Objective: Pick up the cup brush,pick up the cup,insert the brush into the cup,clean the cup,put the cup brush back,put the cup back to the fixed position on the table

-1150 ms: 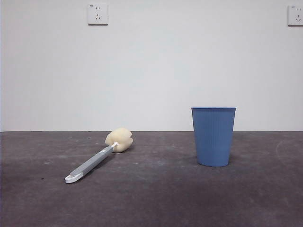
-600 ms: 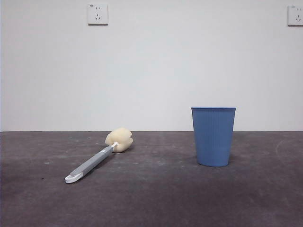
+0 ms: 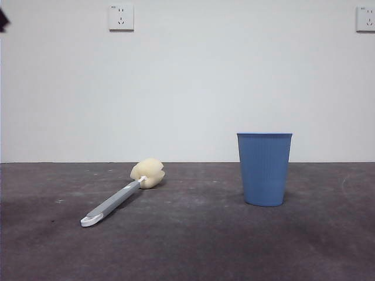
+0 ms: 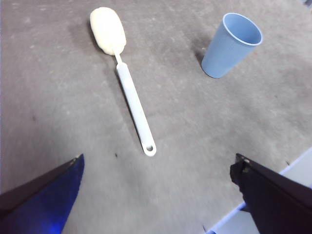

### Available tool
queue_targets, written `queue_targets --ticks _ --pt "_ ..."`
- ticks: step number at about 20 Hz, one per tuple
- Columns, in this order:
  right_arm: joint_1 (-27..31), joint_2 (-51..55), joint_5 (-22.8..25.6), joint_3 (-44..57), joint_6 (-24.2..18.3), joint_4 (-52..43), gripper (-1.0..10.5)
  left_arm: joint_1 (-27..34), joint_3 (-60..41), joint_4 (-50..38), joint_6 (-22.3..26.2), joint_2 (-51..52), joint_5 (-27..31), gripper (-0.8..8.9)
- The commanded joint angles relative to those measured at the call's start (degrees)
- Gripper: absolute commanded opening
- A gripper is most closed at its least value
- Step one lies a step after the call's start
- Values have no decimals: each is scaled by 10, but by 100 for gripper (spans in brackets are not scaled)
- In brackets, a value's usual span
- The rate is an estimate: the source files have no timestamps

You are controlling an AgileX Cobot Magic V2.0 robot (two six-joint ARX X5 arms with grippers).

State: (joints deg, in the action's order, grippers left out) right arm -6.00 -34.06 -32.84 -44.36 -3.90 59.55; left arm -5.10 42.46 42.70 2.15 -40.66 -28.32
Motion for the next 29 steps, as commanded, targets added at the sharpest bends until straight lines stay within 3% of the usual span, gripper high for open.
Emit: queue_targets --ticks 1,7,9,18,29 --pt "-1 -1 0 -3 0 -4 599 -56 5 -51 -43 -55 47 534" --pt "-1 -1 0 -3 0 -4 599 -204 15 -189 -113 -236 253 534" --pt "-1 -1 0 -3 0 -4 599 -229 29 -211 -125 -296 287 534" --pt "-1 -1 2 -3 5 -6 598 -261 103 -247 -156 -506 317 533" --pt "-1 -1 2 -3 4 -8 598 -271 103 -246 -177 -558 342 523"
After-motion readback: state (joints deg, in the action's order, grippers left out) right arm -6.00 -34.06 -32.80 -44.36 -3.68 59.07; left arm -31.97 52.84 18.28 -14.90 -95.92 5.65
